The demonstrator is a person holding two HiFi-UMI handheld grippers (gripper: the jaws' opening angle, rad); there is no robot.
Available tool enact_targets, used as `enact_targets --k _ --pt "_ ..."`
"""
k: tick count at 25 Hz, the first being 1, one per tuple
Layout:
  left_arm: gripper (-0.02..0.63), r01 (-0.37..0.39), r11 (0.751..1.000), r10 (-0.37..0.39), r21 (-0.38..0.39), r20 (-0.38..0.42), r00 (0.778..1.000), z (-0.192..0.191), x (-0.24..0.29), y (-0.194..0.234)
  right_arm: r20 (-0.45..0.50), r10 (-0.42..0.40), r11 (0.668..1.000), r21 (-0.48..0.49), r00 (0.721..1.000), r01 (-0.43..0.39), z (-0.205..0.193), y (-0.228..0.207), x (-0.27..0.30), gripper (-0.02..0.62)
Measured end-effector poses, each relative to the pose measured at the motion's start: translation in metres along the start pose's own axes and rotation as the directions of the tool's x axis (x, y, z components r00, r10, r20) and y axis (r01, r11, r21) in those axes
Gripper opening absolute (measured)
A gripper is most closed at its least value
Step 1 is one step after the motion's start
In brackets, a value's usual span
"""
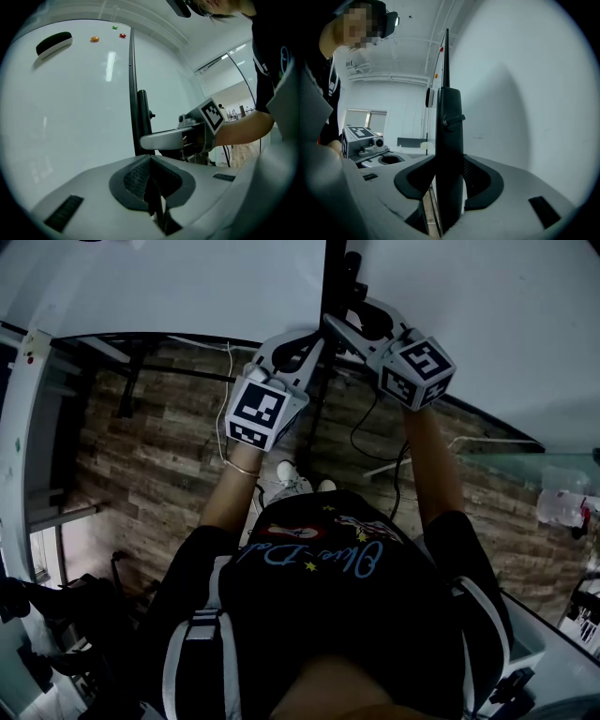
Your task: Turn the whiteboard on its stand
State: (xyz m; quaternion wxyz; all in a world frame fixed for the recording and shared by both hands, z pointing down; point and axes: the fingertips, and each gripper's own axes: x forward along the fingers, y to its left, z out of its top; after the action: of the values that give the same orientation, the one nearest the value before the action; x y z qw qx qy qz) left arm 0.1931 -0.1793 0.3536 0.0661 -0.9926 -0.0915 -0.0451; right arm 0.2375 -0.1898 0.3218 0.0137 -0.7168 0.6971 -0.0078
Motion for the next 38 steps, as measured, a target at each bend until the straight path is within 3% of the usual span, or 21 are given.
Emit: enact_targets --k 13,27,38 --pt "0.017 -0.087 0.996 0.087 -0.017 -0.007 0.996 -0.003 -0.018 -0.014 -0.002 -0.019 1.0 -0.007 1.0 0.019 -0.001 0.012 -0.006 0.176" --pt "0.017 -0.047 0.999 0.047 -0.017 -0.002 0.999 -0.002 -0.035 -0.014 -0.009 -0.047 0.999 0.002 0.999 0.047 -0.004 0.031 -0.004 0.179" --pt "0.017 -0.075 0.997 0.075 0.0 -0.016 0.997 -0.007 -0.067 0.007 -0.01 0.004 1.0 -0.016 1.0 -0.004 -0.005 0.075 0.018 0.181"
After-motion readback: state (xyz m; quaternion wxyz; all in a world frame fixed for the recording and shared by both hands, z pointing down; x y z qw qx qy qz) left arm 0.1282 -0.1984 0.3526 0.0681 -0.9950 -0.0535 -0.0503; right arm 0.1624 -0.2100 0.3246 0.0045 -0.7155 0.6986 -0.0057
